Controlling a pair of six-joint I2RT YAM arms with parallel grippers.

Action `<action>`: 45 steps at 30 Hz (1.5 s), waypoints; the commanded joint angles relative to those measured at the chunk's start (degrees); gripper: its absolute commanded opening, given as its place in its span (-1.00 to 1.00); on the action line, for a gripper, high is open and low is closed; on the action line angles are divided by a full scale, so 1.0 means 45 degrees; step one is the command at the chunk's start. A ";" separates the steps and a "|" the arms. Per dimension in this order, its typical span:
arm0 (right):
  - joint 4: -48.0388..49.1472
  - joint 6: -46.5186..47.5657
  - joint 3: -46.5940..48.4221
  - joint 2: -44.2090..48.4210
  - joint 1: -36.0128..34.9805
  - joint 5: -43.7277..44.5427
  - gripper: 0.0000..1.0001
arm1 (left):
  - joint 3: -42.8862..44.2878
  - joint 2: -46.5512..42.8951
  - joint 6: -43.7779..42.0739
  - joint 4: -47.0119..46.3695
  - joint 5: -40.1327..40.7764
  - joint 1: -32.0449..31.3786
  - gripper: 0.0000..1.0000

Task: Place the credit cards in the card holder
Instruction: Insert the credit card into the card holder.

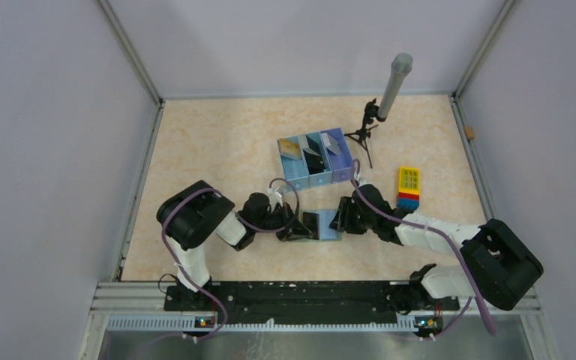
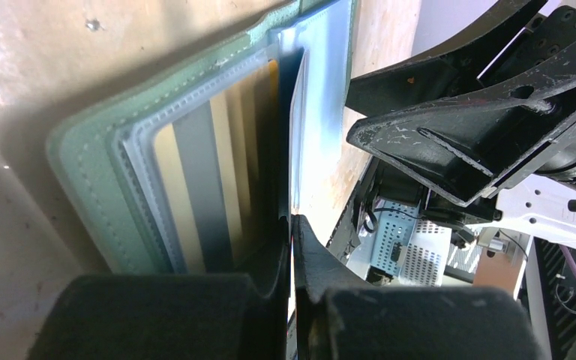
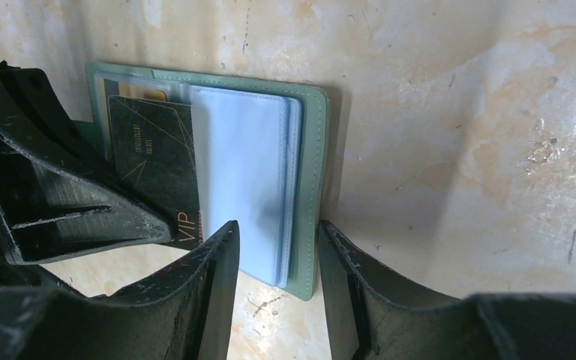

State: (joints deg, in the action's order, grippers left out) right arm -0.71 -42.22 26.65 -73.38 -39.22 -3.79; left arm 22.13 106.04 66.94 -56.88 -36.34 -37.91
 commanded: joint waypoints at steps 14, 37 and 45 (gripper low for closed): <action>0.0617 -0.0150 -0.0465 -0.0791 -0.0014 -0.0269 -0.22 | 0.0688 0.0362 0.0161 0.0227 0.0497 -0.0124 -1.00; 0.0192 -0.0054 -0.0391 -0.0744 -0.0005 0.0348 -0.30 | 0.3116 -0.3176 -0.4248 1.0798 0.3301 -0.0204 0.44; 0.0197 -0.0053 -0.0379 -0.0762 -0.0014 0.0258 -0.31 | 0.4116 -0.3913 -0.5638 1.3296 0.4452 -0.0390 0.63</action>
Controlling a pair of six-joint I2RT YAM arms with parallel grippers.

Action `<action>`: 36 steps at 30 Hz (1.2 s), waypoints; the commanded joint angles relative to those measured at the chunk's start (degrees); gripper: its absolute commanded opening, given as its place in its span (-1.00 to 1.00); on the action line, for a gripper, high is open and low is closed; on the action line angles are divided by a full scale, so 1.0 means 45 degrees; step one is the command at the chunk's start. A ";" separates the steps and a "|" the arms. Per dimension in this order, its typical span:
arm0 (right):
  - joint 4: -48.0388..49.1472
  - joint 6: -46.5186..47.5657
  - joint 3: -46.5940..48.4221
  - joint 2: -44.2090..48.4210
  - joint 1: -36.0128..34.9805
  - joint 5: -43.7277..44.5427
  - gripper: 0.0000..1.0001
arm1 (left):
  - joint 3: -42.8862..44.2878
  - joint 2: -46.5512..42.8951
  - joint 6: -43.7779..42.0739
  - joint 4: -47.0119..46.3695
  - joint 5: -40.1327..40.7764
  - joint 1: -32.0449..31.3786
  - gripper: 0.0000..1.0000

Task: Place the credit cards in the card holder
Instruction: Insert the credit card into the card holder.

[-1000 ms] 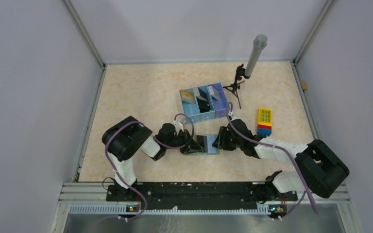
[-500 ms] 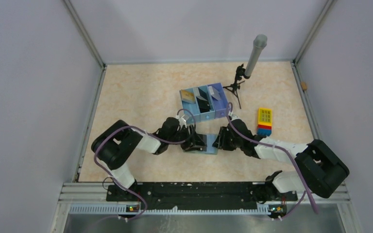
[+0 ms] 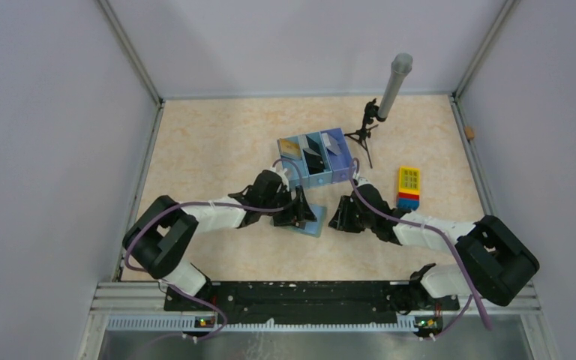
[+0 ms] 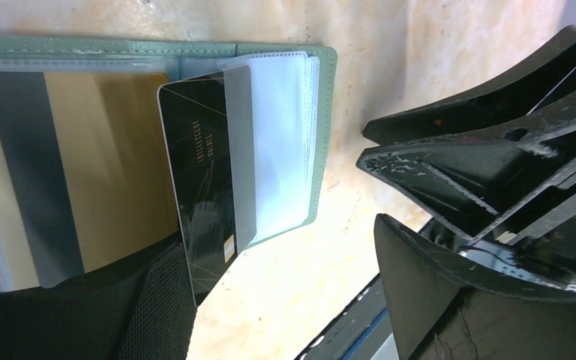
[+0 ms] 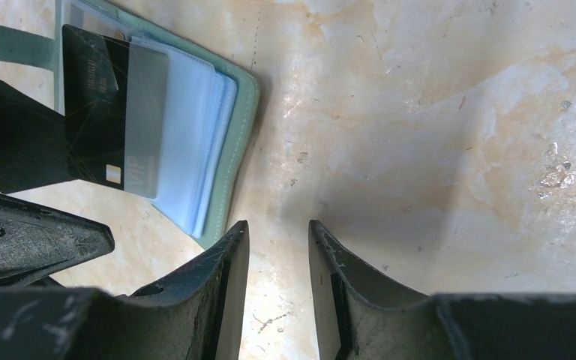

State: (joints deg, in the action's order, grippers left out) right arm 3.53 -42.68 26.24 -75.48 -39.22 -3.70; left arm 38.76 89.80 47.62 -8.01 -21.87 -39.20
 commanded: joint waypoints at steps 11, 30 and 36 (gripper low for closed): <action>-0.0685 0.0069 -0.0279 -0.0292 -0.0014 0.0169 -0.31 | 0.1300 -0.1020 -0.2819 0.4328 0.2457 -0.0213 0.81; -0.0531 0.0114 -0.0230 -0.0338 -0.0010 -0.0026 -0.32 | 0.2150 -0.1476 -0.4189 0.5753 0.3579 -0.0223 0.90; -0.0445 0.0121 -0.0283 -0.0352 -0.0014 -0.0136 -0.32 | 0.2081 -0.1470 -0.4512 0.5382 0.3813 -0.0215 0.91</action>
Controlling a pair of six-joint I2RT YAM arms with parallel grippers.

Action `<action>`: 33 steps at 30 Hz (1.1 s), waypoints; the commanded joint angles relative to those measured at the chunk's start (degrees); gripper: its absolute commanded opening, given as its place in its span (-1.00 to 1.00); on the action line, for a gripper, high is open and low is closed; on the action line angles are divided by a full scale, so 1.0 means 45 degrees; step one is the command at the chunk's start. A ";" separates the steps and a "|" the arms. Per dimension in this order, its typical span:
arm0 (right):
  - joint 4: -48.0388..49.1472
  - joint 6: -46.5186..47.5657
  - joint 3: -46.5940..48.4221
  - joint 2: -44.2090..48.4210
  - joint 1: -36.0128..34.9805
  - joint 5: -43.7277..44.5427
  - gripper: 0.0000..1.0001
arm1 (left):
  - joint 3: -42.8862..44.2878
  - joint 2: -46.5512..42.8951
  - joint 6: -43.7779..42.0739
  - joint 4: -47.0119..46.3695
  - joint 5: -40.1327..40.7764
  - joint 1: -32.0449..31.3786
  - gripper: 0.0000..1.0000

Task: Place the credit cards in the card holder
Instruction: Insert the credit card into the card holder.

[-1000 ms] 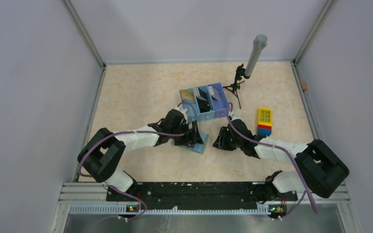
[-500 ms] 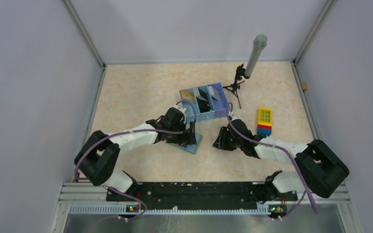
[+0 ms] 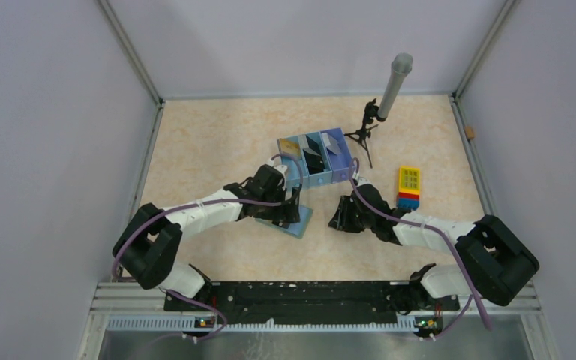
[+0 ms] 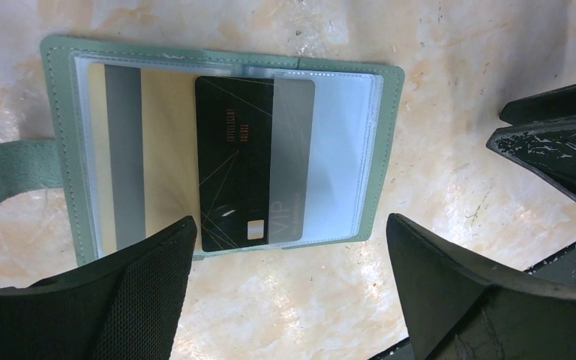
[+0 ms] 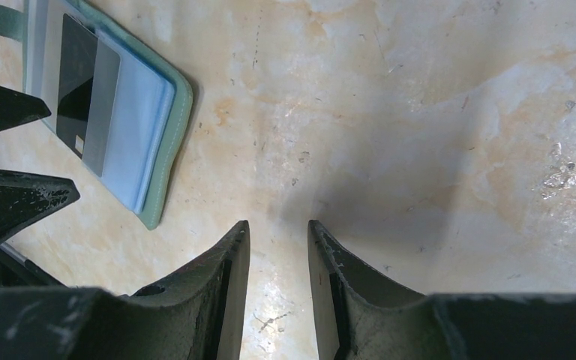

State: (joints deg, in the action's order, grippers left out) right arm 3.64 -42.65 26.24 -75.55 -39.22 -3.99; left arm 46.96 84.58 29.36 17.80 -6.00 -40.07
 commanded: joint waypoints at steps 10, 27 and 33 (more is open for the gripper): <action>-0.0410 0.0104 -0.0329 -0.0345 -0.0024 -0.0148 -0.32 | 0.0089 0.0231 -0.0705 -0.1247 -0.0118 -0.0036 0.91; -0.0311 0.0064 -0.0421 -0.0301 -0.0025 -0.0246 -0.33 | -0.0352 0.0828 -0.0678 -0.1922 -0.0245 -0.0296 0.90; -0.0283 0.0047 -0.0421 -0.0313 -0.0015 -0.0266 -0.33 | -0.0401 0.0838 -0.0411 -0.2159 -0.0437 -0.0515 0.89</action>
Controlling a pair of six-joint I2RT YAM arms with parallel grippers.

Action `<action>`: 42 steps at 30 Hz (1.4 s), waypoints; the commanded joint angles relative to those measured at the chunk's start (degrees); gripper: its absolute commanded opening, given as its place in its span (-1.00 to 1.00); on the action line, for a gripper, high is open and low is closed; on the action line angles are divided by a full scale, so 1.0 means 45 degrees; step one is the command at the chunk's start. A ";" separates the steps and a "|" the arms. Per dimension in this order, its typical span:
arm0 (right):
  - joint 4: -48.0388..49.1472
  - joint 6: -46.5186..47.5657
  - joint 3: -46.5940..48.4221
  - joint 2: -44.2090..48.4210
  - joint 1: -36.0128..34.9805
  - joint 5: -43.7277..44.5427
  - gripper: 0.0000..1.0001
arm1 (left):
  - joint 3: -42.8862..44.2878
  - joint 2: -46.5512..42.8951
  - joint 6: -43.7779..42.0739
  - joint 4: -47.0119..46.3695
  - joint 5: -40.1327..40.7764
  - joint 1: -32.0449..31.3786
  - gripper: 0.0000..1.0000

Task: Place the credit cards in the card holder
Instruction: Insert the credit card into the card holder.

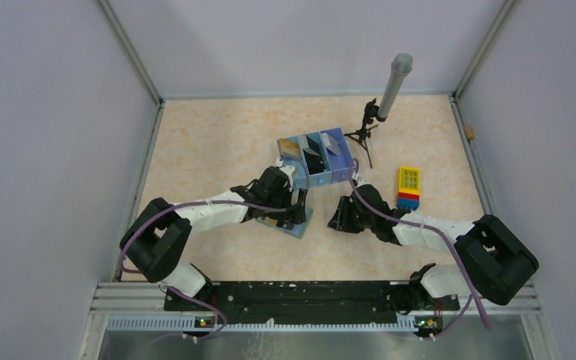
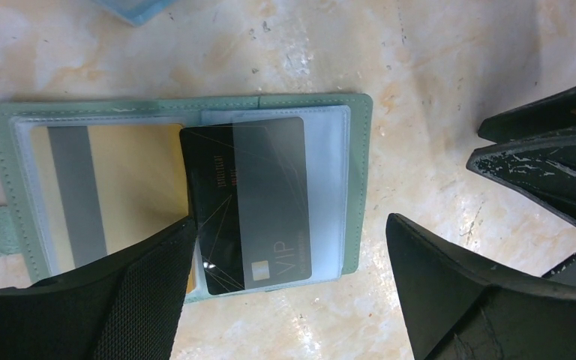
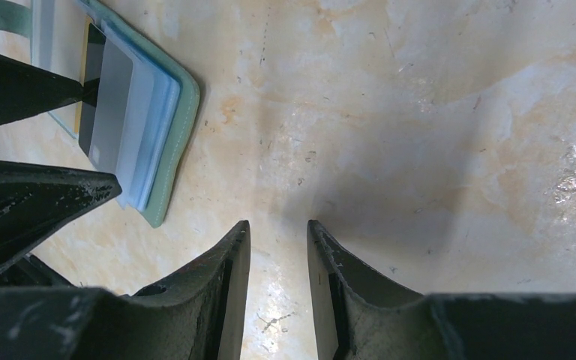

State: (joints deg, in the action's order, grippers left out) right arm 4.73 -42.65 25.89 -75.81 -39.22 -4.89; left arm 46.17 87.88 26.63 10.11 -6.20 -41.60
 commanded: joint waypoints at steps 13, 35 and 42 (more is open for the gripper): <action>-0.0471 0.0039 -0.0422 -0.0336 -0.0023 -0.0067 -0.33 | -0.0610 -0.0173 0.0911 -0.1455 -0.0899 -0.0335 0.89; -0.0339 0.0045 -0.0489 -0.0515 -0.0024 -0.0111 -0.34 | -0.1030 0.0168 0.2496 -0.4109 -0.2280 -0.0668 0.90; -0.0056 -0.0028 -0.0531 -0.0710 -0.0050 -0.0217 -0.34 | -0.0674 0.0607 0.2654 -0.4295 -0.2362 -0.0943 0.90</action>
State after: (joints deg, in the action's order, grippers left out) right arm 6.85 -42.72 25.50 -76.69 -39.22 -6.20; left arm 41.08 89.36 37.76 -6.13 -15.68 -45.15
